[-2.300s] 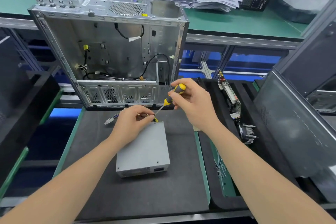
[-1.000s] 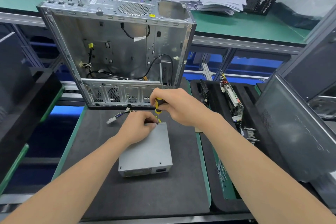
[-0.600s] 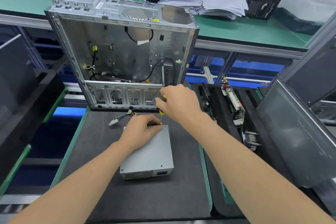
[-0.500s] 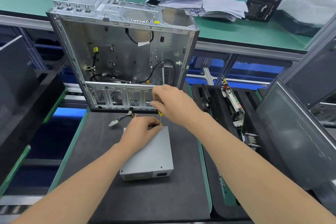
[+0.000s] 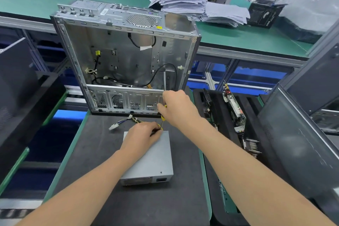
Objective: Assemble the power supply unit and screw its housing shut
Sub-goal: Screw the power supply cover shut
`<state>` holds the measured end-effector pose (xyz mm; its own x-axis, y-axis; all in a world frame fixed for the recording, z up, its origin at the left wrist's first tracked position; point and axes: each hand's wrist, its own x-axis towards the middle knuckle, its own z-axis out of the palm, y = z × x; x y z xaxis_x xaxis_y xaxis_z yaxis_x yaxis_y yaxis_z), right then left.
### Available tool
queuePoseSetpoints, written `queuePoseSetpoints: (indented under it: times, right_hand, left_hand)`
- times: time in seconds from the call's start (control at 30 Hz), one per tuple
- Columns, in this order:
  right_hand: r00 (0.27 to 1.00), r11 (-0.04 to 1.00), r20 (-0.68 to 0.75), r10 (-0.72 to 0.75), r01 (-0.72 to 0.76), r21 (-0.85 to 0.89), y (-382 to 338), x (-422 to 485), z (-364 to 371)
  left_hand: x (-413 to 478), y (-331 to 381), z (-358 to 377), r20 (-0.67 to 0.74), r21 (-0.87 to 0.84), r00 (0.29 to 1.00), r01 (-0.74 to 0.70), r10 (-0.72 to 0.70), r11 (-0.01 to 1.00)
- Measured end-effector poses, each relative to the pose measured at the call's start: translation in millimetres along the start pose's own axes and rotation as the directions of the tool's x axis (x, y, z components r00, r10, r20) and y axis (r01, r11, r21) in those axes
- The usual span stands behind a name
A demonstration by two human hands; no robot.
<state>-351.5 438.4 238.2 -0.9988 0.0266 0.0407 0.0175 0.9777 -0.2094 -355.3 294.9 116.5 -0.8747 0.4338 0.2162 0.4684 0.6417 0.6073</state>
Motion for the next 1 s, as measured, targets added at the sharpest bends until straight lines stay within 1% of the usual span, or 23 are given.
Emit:
queuePoseSetpoints:
  times: [0.03,0.07,0.1,0.13,0.17,0.23,0.27,0.3,0.37,0.43,0.5,0.53,0.6,0.63,0.7,0.73,0.77,0.8,0.83,0.87,0.9,0.93,1.0]
  right_hand:
    - [0.999,0.999,-0.014,0.048,-0.048,-0.012,-1.8,0.0,2.7]
    - [0.999,0.998,-0.017,0.043,-0.043,-0.044,-2.5,0.3,3.2]
    - [1.0,0.997,-0.005,-0.008,0.007,-0.079,-2.5,-0.6,0.7]
    - [0.994,0.99,0.029,-0.103,0.105,-0.093,-1.0,-1.6,-4.0]
    - [0.969,0.968,0.088,-0.229,0.236,-0.082,1.7,-1.9,-11.0]
    - [0.849,0.87,0.244,-0.468,0.491,-0.04,7.0,-5.1,-25.4]
    - [0.789,0.826,0.312,-0.529,0.564,-0.025,8.6,-6.0,-29.0]
    - [0.762,0.808,0.349,-0.545,0.589,-0.025,9.5,-5.1,-30.2]
    - [0.785,0.827,0.34,-0.519,0.561,-0.032,10.0,-3.5,-28.5]
    - [0.856,0.883,0.256,-0.448,0.468,-0.018,9.2,-2.0,-22.3]
    - [0.94,0.95,0.159,-0.303,0.311,-0.027,6.6,-0.7,-13.0]
    - [0.974,0.979,0.117,-0.196,0.201,-0.029,4.9,-1.3,-7.7]
    - [0.999,0.999,0.033,0.003,-0.001,-0.053,-0.2,-3.4,-0.6]
    - [0.999,0.994,-0.004,0.033,-0.033,-0.101,-3.2,-3.7,0.7]
    - [0.999,0.984,-0.031,-0.022,0.016,-0.18,-5.0,-4.6,-2.4]
    - [0.995,0.979,-0.007,-0.097,0.094,-0.18,-3.1,-5.6,-5.9]
    - [0.974,0.962,0.041,-0.222,0.226,-0.154,0.0,-4.9,-10.3]
    - [0.926,0.919,0.113,-0.36,0.372,-0.126,3.8,-4.5,-16.3]
    - [0.86,0.861,0.193,-0.472,0.497,-0.106,6.6,-5.4,-22.6]
    - [0.794,0.805,0.266,-0.547,0.586,-0.093,8.7,-6.2,-26.1]
    - [0.747,0.771,0.308,-0.589,0.634,-0.063,10.5,-5.0,-26.7]
    - [0.748,0.78,0.324,-0.578,0.624,-0.05,11.2,-3.6,-27.3]
    - [0.783,0.814,0.309,-0.54,0.579,-0.044,13.1,-0.8,-25.9]
  left_hand:
    - [-0.5,0.7,-0.4,-0.007,0.009,1.0,0.001,0.0,1.0]
    - [-0.9,1.5,-0.8,-0.014,0.021,1.0,0.0,0.0,1.0]
    - [-1.2,2.3,-1.0,-0.02,0.029,1.0,0.0,0.0,1.0]
    - [-1.2,3.1,-1.3,-0.025,0.031,1.0,0.001,0.0,1.0]
    - [-1.1,3.4,-1.6,-0.028,0.032,1.0,0.005,-0.004,0.999]
    - [-0.4,4.4,-1.9,-0.024,0.049,1.0,0.02,-0.018,0.999]
    - [-0.3,4.6,-2.3,-0.018,0.061,1.0,0.025,-0.024,0.998]
    - [-0.4,4.6,-2.4,-0.013,0.064,1.0,0.026,-0.025,0.998]
    - [-0.8,4.1,-1.9,-0.006,0.036,1.0,0.016,-0.016,0.999]
    - [-0.9,4.1,-1.5,0.003,0.013,1.0,0.018,-0.018,1.0]
    - [-0.7,3.8,-1.1,0.007,-0.003,1.0,0.028,-0.028,1.0]
    - [-0.6,3.6,-1.0,0.007,-0.016,1.0,0.029,-0.029,0.999]
    - [-0.6,3.6,-1.0,0.012,-0.031,1.0,0.025,-0.024,0.999]
    - [-0.8,3.7,-1.1,0.013,-0.033,1.0,0.02,-0.02,0.999]
    - [-0.9,3.4,-1.7,0.014,-0.029,1.0,0.021,-0.02,0.999]
    - [-0.8,3.4,-2.1,0.013,-0.024,1.0,0.022,-0.022,0.999]
    - [-0.7,3.5,-2.2,0.008,-0.019,1.0,0.021,-0.021,1.0]
    - [-0.7,3.6,-2.2,-0.003,-0.011,1.0,0.018,-0.018,1.0]
    - [-0.8,3.8,-2.3,-0.013,0.002,1.0,0.014,-0.014,1.0]
    - [-0.8,3.9,-2.3,-0.016,0.021,1.0,0.013,-0.012,1.0]
    - [-0.8,3.9,-2.3,-0.013,0.038,1.0,0.012,-0.011,0.999]
    - [-0.8,3.5,-2.2,-0.01,0.039,1.0,0.011,-0.011,0.999]
    - [-0.5,2.7,-1.2,-0.005,0.008,1.0,0.008,-0.008,1.0]
